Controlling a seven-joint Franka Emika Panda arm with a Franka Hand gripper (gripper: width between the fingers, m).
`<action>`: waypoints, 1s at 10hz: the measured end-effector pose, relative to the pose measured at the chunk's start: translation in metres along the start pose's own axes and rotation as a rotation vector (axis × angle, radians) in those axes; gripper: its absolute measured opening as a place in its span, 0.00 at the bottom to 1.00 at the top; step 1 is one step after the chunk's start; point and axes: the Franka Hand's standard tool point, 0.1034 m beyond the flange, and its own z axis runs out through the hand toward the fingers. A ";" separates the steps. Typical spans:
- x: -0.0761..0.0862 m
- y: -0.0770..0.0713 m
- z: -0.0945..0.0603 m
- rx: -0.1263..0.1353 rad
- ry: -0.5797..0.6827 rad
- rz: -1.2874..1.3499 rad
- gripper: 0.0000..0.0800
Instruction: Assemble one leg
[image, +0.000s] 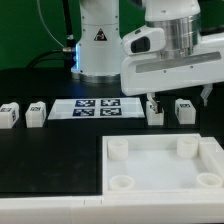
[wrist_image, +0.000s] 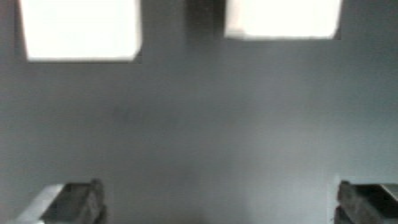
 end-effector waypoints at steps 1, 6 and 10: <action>0.002 -0.009 -0.002 0.003 0.005 -0.010 0.81; -0.012 -0.017 -0.001 -0.002 -0.480 0.005 0.81; -0.024 -0.035 0.010 -0.039 -0.747 0.050 0.81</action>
Offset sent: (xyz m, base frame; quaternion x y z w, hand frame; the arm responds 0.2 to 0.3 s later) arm 0.0000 0.0000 0.0000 0.0000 -0.2667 0.0000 0.9638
